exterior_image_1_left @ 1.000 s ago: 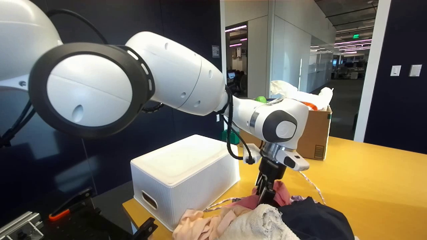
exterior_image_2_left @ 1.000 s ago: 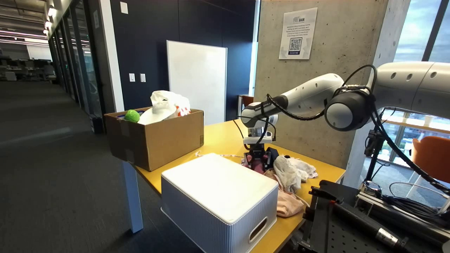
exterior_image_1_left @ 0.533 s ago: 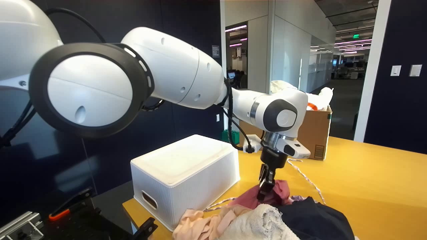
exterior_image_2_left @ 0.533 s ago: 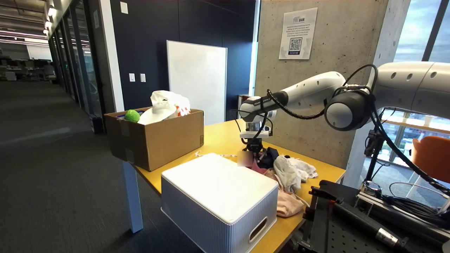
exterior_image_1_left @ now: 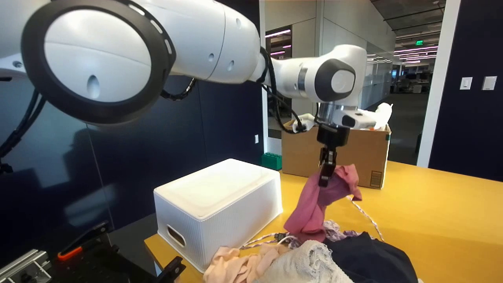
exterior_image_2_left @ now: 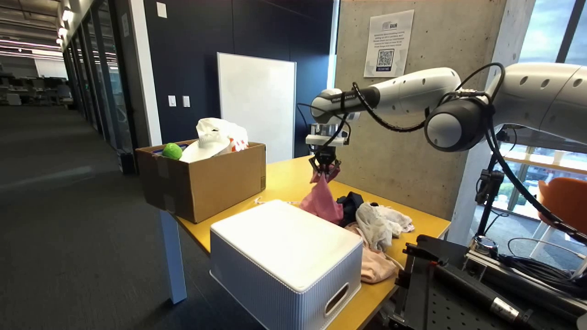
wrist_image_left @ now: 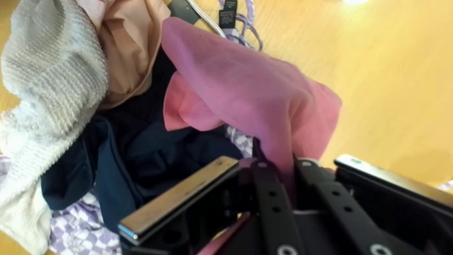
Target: Put the pink shirt over the laundry basket
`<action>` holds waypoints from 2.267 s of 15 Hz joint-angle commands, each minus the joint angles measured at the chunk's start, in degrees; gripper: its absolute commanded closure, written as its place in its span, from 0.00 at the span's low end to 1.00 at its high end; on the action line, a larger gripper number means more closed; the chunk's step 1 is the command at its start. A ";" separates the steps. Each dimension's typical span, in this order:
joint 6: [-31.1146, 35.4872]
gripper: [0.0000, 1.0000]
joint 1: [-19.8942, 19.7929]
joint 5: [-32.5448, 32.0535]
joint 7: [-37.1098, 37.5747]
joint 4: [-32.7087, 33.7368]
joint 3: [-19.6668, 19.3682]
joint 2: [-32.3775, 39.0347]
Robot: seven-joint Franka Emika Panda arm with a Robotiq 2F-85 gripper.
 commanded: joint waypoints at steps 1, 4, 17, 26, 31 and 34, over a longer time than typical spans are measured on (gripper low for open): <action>0.14 0.98 1.48 -2.81 -1.03 1.18 2.20 -4.83; -0.46 0.98 4.66 -5.17 -4.76 2.16 3.04 -7.96; -18.74 0.98 27.09 -9.09 -11.47 -0.73 6.50 -17.35; -25.68 0.98 26.12 -6.07 -10.81 -0.06 8.69 -12.81; -28.08 0.98 19.64 -5.37 -16.41 1.68 9.03 -7.76; -30.33 0.98 17.33 -4.54 -19.46 2.14 9.43 -4.63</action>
